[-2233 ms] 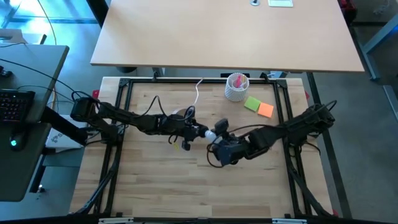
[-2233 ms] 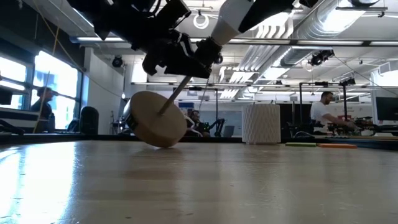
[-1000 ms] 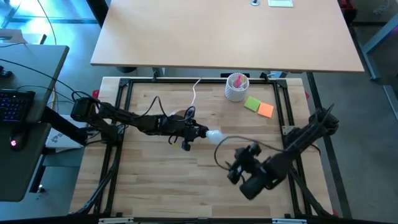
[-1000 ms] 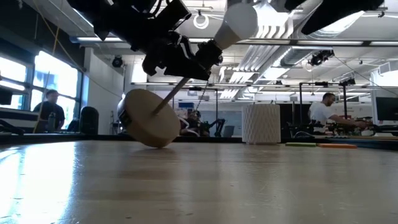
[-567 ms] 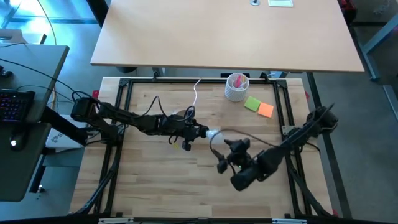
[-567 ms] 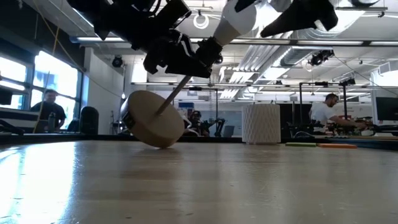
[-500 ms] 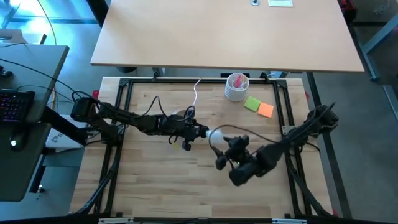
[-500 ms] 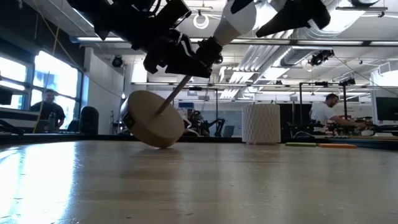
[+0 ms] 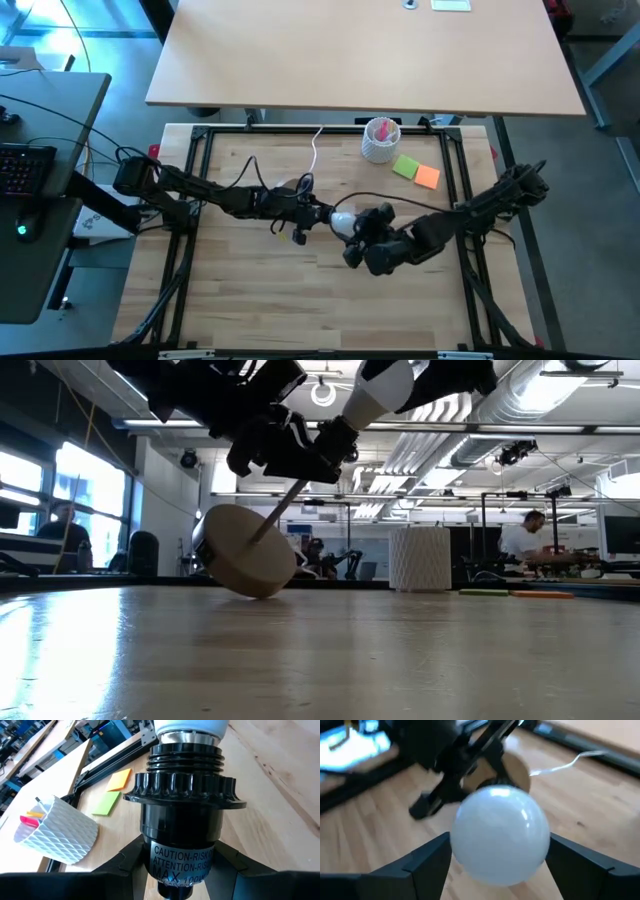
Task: Screw lightbulb
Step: Remove the white lightbulb from the desk lamp
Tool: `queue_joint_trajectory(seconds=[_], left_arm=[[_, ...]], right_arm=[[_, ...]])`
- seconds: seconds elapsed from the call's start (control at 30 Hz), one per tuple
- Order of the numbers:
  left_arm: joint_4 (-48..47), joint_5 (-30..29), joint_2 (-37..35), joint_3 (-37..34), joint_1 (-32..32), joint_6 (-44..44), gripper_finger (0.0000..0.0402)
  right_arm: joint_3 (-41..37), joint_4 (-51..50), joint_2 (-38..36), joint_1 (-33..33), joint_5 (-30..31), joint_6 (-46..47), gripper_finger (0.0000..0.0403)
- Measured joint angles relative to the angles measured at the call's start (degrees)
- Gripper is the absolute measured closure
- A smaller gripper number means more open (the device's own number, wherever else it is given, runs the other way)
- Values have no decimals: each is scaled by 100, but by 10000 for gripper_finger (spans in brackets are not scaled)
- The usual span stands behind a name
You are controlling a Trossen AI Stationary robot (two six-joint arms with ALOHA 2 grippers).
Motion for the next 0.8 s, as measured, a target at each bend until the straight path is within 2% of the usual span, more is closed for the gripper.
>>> queue_joint_trajectory(seconds=[0.1, 0.3, 0.57, 0.67, 0.73, 0.8], left_arm=[[-26, -22, 0, -2, -24, 43, 265], [-70, 52, 0, -2, -26, 95, 265], [-191, 322, 0, -2, -20, 52, 266], [-199, 369, 0, -2, 3, 8, 266], [-199, 374, 0, -2, 3, -46, 266], [-204, 378, -6, 0, -3, -87, 266]], right_arm=[[0, -2, 0, -127, -362, -514, 126], [0, -8, -52, -211, -444, -2038, 153], [0, -114, -55, -214, -681, -5816, 156], [0, -114, -55, -118, -640, -6833, 157], [0, -93, -52, -51, -553, -7124, 157], [-2, 3, -48, -27, -439, -6830, 156]])
